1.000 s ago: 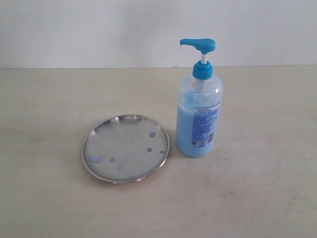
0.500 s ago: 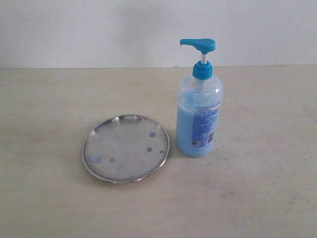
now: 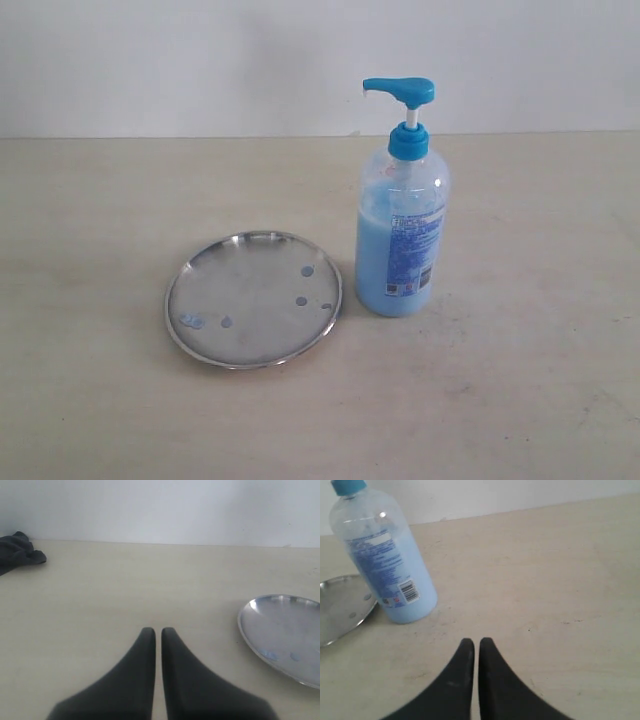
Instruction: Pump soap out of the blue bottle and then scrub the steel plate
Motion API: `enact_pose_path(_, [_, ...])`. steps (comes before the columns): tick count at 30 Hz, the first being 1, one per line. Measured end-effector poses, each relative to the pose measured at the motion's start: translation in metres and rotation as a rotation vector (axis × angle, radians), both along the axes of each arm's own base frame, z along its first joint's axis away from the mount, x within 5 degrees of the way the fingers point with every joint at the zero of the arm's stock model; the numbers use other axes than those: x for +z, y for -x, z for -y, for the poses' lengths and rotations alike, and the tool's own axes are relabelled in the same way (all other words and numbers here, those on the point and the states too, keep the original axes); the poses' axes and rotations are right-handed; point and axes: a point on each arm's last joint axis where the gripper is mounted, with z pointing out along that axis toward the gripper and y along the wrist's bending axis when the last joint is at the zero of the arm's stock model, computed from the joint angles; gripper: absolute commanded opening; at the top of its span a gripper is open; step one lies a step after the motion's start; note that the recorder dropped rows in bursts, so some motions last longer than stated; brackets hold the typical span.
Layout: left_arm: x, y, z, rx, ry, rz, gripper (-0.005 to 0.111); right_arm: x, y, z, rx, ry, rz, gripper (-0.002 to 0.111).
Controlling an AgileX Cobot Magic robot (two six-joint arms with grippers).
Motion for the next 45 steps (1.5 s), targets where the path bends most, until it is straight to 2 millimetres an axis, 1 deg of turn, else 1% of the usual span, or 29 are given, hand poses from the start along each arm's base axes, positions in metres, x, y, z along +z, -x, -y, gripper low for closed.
enact_pose_path(4, [0.0000,0.0000,0.0000,0.000,0.000,0.000,0.004,0.0000,0.0002,-0.0020,0.060,0.072,0.006,0.001])
enact_pose_path(10, [0.0000,0.0000,0.0000,0.000,0.000,0.000,0.004,0.0000,0.0001,-0.0013,0.032,0.026,0.002,0.001])
enact_pose_path(45, [0.0000,0.0000,-0.0001,0.002,0.000,0.000,0.004,0.0005,-0.0001,-0.0007,0.025,0.039,0.009,0.001])
